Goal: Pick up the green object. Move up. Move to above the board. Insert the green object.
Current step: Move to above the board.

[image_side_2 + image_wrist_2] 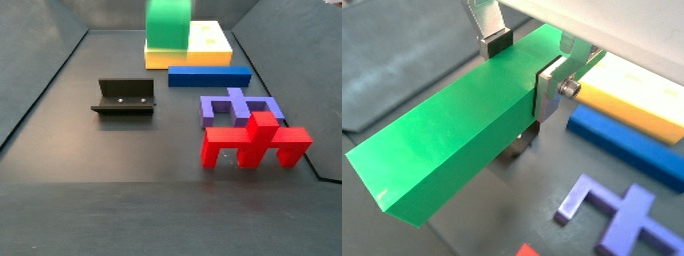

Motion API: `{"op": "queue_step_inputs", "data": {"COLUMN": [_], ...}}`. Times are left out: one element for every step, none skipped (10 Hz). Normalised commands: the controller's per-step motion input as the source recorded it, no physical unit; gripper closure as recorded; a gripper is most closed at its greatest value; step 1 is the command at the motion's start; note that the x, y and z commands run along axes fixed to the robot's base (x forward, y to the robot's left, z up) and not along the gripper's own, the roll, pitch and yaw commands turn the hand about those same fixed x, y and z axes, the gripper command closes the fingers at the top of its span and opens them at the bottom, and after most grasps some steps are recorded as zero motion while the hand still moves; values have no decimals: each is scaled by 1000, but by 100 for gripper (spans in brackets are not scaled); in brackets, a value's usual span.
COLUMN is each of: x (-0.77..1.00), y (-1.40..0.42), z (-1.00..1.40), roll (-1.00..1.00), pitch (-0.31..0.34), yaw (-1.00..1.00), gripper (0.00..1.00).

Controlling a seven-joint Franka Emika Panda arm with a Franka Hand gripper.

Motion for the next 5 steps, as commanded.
{"op": "queue_step_inputs", "data": {"x": [25,40,46,-164,-165], "y": [0,6,8,-1400,-1400], "z": [812,420,182,166,156], "roll": [8,-3,8,112,148], "pitch": [75,77,73,370,308], "yaw": [5,1,4,237,212], "gripper": [100,100,100,100,100]}}
